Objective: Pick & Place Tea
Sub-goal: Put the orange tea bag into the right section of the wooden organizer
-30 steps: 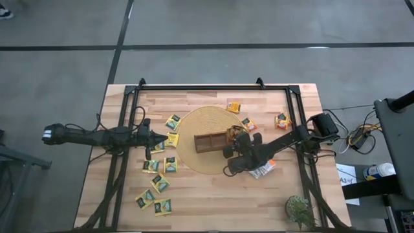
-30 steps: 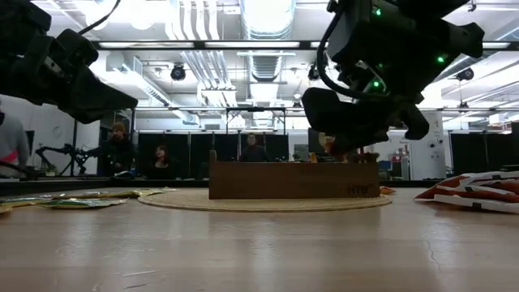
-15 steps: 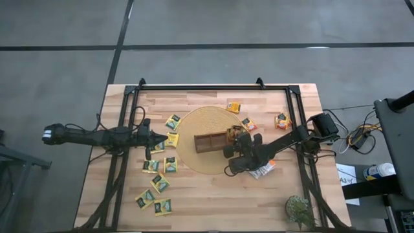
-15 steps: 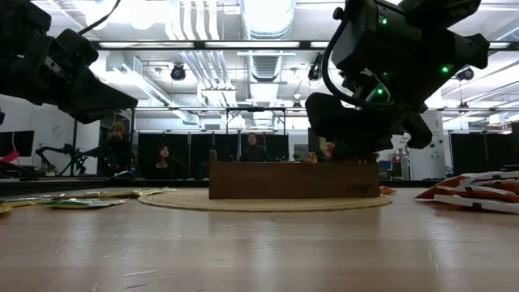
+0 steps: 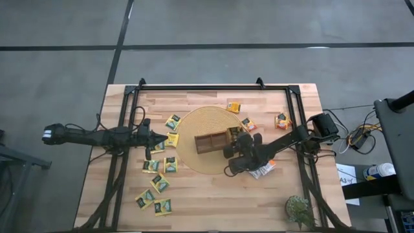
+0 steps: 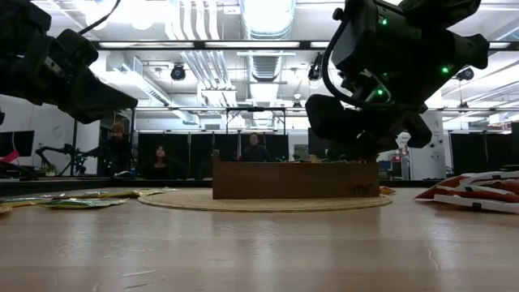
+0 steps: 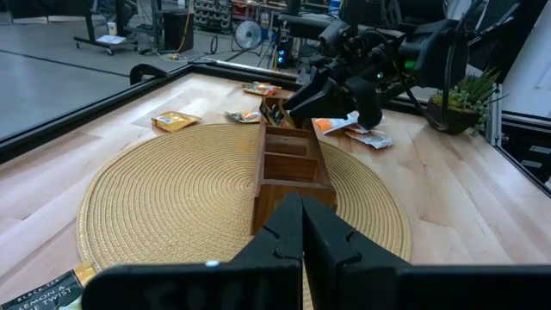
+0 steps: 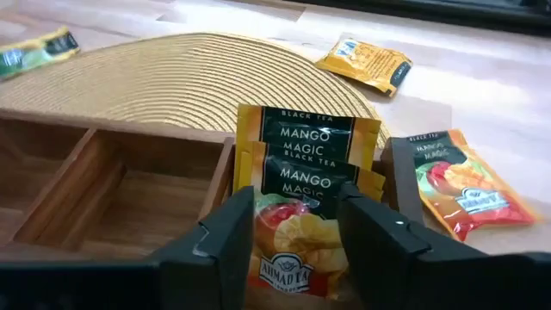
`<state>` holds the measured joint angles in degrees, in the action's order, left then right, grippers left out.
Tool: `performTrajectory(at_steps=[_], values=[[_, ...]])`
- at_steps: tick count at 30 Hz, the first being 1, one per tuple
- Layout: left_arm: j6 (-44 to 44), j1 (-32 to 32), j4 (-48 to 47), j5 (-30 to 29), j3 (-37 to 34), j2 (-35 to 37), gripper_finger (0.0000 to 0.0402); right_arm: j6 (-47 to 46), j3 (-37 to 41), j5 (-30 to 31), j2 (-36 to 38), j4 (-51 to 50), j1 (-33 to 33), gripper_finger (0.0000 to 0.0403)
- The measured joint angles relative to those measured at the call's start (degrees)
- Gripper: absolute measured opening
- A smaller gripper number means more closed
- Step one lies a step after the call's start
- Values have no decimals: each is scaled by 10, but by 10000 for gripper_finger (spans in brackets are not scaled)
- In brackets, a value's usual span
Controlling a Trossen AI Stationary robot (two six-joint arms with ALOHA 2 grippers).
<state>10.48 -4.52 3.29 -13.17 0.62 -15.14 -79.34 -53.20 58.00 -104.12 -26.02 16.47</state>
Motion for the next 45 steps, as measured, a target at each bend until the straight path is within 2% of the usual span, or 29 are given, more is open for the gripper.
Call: performTrajectory(at_steps=[5,12,16,19,24,28,34,42,45], values=[[0,0,0,0,0,0,0,76,-34,0,5,0,2,180],[0,0,0,0,0,0,0,198,-107,0,5,-11,1,174],[0,0,0,0,0,0,0,225,-159,23,5,-92,-2,169],[0,0,0,0,0,0,0,162,-202,48,5,-214,-10,169],[0,0,0,0,0,0,0,-6,-259,52,7,-459,-34,169],[0,0,0,0,0,0,0,-117,-259,50,11,-567,-51,169],[0,0,0,0,0,0,0,-143,-221,-2,35,-602,-78,169],[0,0,0,0,0,0,0,-189,-124,-4,109,-599,-97,169],[0,0,0,0,0,0,0,-202,-81,-25,148,-587,-96,169]])
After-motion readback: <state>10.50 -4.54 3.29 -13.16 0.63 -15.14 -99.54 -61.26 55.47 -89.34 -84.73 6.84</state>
